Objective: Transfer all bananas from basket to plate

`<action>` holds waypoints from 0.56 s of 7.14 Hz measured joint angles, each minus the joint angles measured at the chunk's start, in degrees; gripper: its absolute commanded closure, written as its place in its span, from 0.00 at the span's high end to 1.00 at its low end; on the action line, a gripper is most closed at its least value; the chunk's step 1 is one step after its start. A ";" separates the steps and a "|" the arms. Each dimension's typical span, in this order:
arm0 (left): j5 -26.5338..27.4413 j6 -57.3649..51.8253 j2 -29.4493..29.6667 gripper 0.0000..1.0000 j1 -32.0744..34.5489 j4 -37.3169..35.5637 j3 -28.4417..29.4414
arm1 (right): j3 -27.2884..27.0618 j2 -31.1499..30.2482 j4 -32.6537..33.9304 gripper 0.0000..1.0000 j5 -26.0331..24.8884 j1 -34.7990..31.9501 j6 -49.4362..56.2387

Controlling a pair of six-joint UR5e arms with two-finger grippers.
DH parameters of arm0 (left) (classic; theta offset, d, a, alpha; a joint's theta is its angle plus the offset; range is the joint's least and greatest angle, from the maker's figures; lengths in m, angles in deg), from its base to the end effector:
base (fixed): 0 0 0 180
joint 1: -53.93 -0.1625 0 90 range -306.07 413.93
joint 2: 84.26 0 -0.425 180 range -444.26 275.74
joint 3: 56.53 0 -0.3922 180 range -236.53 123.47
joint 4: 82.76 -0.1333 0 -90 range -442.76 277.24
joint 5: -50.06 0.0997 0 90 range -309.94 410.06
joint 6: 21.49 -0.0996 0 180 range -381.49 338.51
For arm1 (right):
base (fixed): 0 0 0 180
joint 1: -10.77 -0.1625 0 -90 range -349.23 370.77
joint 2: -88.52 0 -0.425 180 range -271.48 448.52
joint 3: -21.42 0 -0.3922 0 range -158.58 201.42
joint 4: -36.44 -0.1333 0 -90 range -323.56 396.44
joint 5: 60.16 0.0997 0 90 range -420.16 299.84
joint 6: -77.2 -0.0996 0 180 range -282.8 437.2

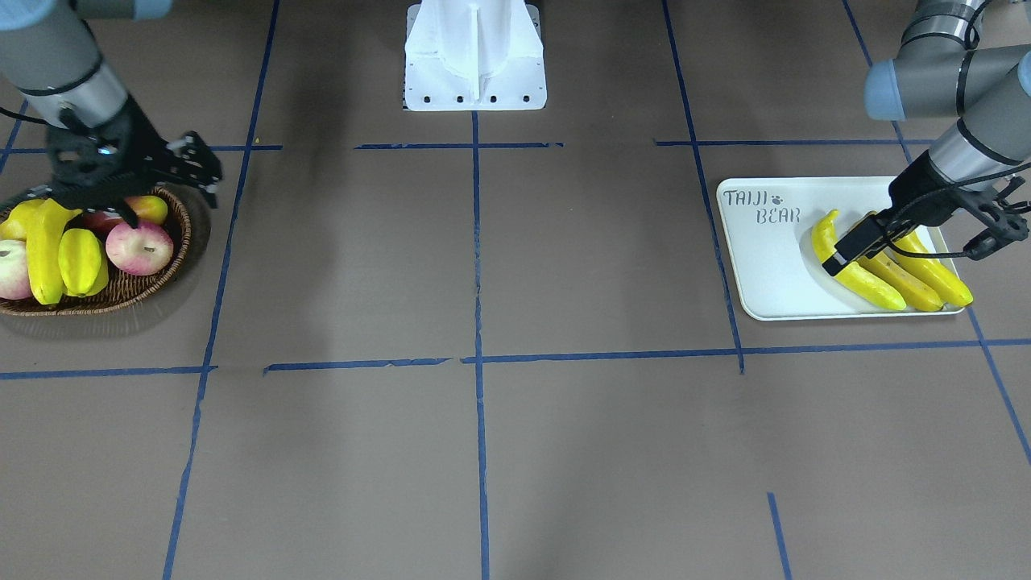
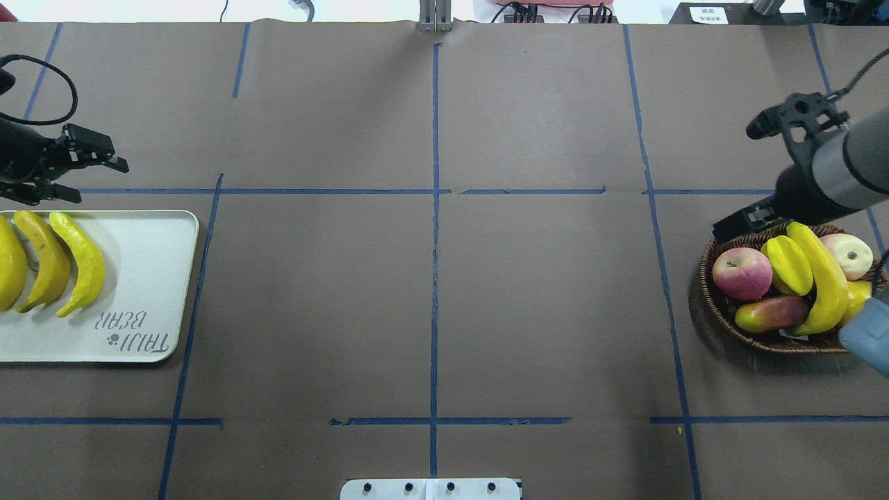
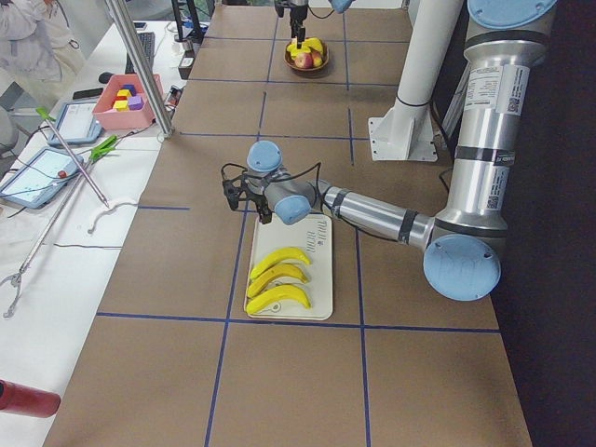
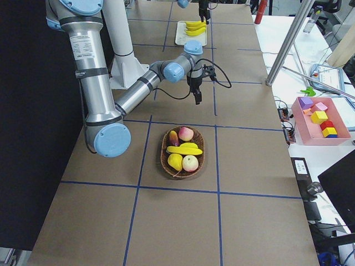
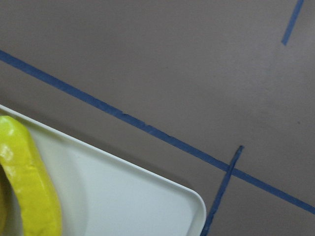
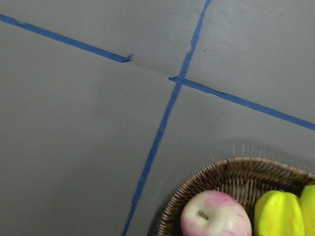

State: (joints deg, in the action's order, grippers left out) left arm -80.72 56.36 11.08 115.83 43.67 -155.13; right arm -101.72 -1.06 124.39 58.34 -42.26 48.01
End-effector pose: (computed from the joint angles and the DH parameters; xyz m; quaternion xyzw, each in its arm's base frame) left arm 0.1950 -0.5102 0.4625 -0.0115 0.5083 -0.2223 0.8319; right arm -0.2093 -0.4207 0.3838 0.1204 -0.3581 -0.1377 0.9156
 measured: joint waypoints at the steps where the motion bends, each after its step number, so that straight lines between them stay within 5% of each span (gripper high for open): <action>1: -0.06 0.06 0.19 1.00 -0.05 0.02 -0.10 | -0.05 -6.29 -7.58 0.96 0.06 -1.30 0.65; 4: -0.09 0.14 0.24 1.00 -0.22 0.10 -0.19 | 2.88 -15.70 -24.10 0.80 0.33 -4.00 -7.91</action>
State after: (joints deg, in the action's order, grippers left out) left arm -80.81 56.50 11.32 115.61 43.77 -155.31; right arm -98.84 -16.75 100.29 58.67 -46.27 40.10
